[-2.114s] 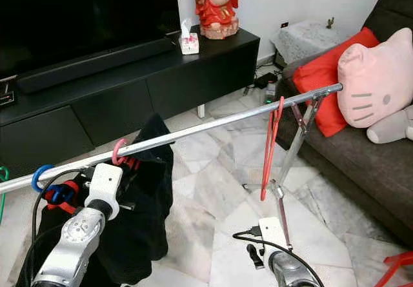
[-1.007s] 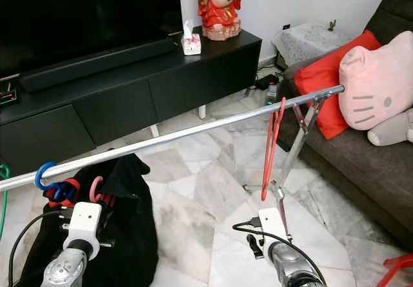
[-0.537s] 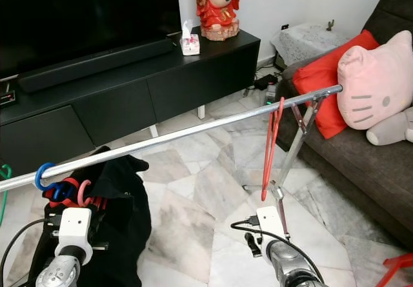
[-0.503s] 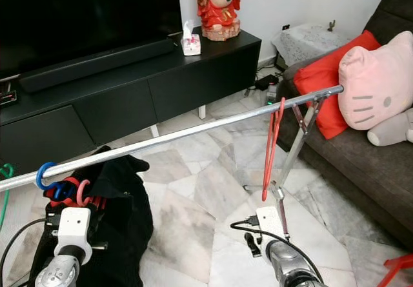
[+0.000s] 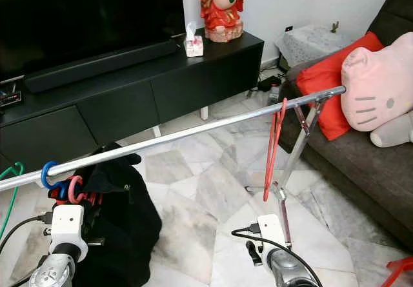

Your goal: Hang hanger

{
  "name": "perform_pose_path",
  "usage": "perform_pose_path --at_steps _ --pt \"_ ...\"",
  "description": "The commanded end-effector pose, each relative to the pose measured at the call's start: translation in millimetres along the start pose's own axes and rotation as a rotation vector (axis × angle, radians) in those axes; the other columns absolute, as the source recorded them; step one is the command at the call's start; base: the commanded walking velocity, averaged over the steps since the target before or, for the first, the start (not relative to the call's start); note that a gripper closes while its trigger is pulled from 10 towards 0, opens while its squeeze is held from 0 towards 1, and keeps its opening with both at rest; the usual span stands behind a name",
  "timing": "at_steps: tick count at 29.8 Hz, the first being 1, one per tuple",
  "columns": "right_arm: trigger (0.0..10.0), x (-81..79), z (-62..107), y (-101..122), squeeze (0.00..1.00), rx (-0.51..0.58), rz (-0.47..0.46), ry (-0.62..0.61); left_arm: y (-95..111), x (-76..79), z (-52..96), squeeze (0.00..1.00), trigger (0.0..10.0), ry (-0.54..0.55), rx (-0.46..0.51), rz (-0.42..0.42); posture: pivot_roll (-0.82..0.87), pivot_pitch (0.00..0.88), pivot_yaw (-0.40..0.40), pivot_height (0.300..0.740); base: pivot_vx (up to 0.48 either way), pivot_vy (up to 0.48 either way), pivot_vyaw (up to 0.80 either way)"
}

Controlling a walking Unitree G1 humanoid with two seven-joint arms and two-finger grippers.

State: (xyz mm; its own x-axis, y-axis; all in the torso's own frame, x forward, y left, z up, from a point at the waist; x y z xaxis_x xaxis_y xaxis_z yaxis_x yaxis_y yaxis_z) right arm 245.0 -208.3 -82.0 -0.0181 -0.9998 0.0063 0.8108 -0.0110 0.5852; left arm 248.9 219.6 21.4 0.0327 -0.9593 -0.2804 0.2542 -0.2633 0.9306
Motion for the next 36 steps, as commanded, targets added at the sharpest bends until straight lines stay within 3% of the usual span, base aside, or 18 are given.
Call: perform_pose_path --at_steps 1,18,36 --pt "10.0 1.9 0.4 1 0.00 0.010 -0.004 0.000 11 -4.0 0.7 0.00 10.0 0.013 0.037 0.003 -0.09 0.000 0.055 0.740 0.000 0.000 0.00" --pt "10.0 8.4 1.6 2 0.00 0.013 0.017 -0.003 14 11.9 8.1 0.00 10.0 -0.020 0.028 0.022 -0.09 0.000 0.041 0.740 -0.257 0.000 0.00" --pt "10.0 8.5 1.7 5 0.00 0.010 0.054 0.016 15 13.5 10.8 0.00 10.0 -0.026 0.016 0.022 -0.09 0.000 0.035 0.740 -0.286 0.000 0.00"
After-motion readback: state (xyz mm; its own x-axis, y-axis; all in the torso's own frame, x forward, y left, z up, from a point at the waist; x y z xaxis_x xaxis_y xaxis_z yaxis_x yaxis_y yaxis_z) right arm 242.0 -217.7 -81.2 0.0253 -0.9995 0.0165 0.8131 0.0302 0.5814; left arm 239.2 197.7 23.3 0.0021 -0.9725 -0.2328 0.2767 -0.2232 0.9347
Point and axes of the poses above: a point about 5 cm out from each wrist's last joint towards the gripper, its own z axis pointing back from the gripper into the wrist, its own y axis along the axis of the wrist's last joint, x = y × z, the point moved 3 cm from there along -z, pointing out of the wrist towards the gripper, and after that the axes turned 9 degrees about -z, right-handed, at the moved point
